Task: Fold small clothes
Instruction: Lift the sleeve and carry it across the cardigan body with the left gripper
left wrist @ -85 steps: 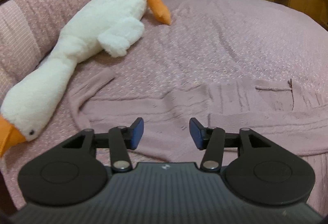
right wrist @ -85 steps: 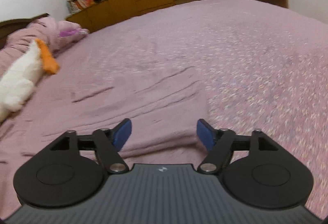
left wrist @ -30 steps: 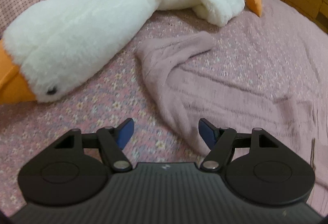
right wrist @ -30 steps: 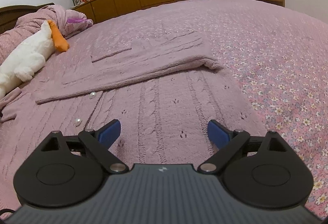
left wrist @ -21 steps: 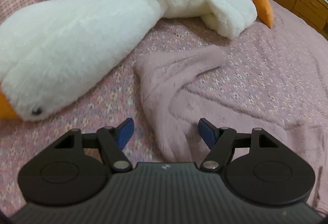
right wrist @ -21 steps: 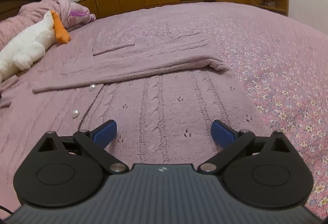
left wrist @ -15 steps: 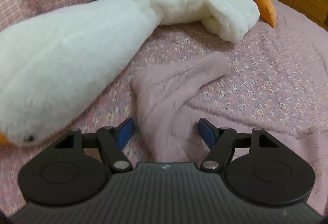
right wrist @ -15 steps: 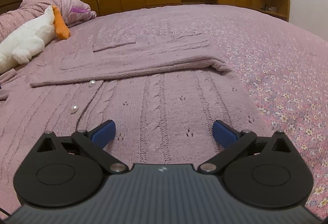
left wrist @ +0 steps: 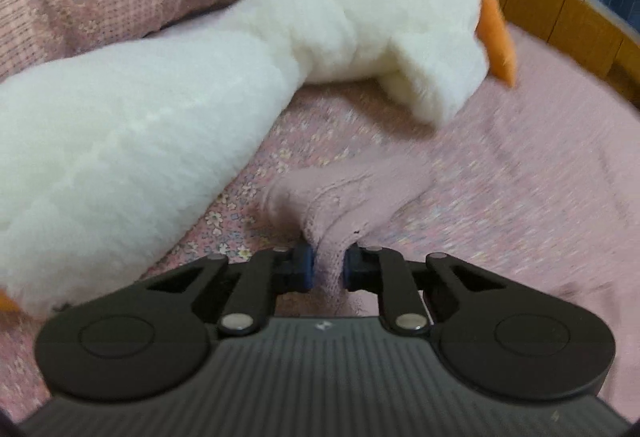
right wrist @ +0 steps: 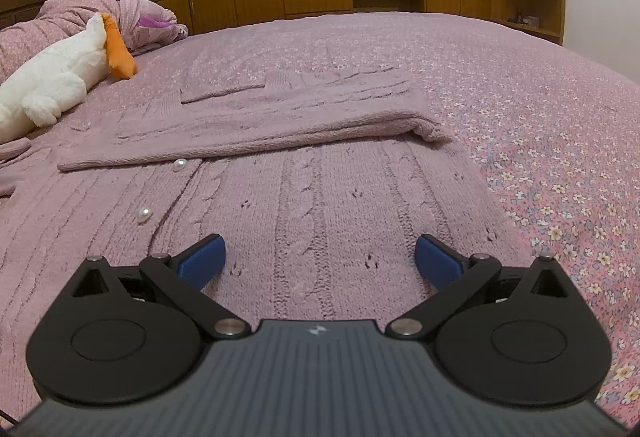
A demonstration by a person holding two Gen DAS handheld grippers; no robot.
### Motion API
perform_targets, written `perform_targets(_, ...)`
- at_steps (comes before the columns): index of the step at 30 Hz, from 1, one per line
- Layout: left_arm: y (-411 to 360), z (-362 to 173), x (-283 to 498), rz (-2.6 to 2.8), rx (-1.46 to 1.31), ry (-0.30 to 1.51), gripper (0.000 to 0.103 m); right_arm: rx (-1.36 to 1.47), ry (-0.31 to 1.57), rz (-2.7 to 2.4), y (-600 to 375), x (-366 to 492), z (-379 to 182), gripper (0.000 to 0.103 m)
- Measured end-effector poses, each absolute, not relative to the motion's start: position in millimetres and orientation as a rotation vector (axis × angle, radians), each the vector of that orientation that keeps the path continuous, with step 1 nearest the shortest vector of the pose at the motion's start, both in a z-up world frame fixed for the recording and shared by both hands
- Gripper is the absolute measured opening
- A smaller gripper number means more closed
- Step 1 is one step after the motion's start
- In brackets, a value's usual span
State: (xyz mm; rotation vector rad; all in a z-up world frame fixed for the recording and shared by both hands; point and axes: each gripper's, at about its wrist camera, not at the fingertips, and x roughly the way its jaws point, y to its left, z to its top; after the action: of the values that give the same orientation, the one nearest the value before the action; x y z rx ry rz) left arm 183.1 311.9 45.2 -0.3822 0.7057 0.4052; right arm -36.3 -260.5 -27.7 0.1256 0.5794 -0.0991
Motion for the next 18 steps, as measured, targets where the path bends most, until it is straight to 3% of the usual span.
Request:
perform_targets(7, 286.8, 101.4, 149.7, 0.266, -0.454, 0.524, 0.015, 0.16, 0.566, -0.093, -263.7, -37.3, -26.2, 0.103)
perform_targets(18, 183.5, 180.0, 131.7, -0.012, -0.377, 0.374, 0.015, 0.226, 0.552, -0.091, -270.2, -38.7, -22.4, 0.103)
